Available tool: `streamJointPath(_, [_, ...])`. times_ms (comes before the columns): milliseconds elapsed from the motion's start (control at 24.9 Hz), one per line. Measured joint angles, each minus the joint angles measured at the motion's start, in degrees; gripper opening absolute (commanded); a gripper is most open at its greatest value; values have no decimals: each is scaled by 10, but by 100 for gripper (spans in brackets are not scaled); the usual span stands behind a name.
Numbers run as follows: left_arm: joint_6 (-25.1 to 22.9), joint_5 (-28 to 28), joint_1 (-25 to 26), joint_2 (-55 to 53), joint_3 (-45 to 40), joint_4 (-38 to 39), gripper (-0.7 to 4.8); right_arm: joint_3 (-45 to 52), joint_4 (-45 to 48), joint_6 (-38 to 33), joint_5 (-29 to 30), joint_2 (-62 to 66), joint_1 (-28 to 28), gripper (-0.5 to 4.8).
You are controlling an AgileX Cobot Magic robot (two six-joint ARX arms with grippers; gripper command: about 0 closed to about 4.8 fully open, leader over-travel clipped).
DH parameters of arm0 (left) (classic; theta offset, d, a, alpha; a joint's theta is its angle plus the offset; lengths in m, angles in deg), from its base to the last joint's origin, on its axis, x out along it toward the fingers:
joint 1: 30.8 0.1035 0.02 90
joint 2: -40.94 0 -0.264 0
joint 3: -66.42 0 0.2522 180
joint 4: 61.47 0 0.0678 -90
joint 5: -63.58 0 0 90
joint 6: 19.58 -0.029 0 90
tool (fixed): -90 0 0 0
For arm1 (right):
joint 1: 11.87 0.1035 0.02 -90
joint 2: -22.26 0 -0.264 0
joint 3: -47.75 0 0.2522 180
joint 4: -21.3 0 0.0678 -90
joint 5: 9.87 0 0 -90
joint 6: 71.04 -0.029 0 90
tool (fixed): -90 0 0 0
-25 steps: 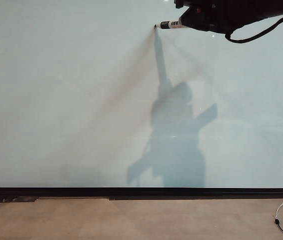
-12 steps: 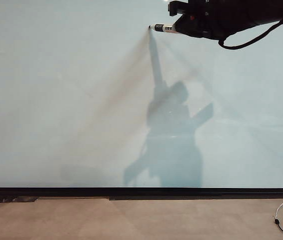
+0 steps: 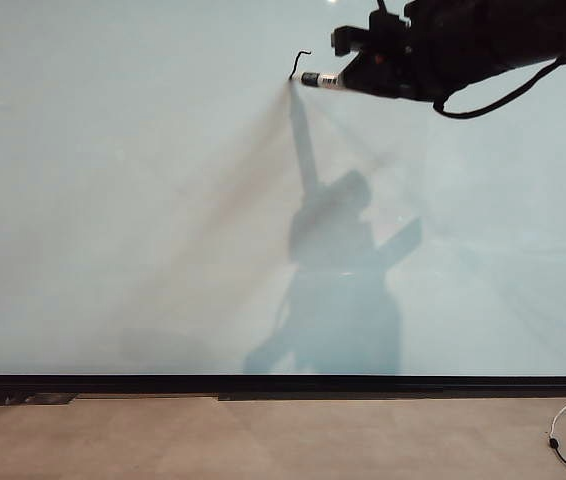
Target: Pick up the pen on the shelf to the right of the whiteboard and draw a triangle.
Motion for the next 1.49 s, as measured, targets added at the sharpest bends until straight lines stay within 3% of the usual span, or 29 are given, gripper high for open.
streamJointPath(724, [0, 0, 0, 0, 0, 0, -5, 0, 10, -26, 43, 70, 1, -7])
streamJointPath(1488, [0, 0, 0, 0, 0, 0, -5, 0, 24, -35, 40, 123, 18, -7])
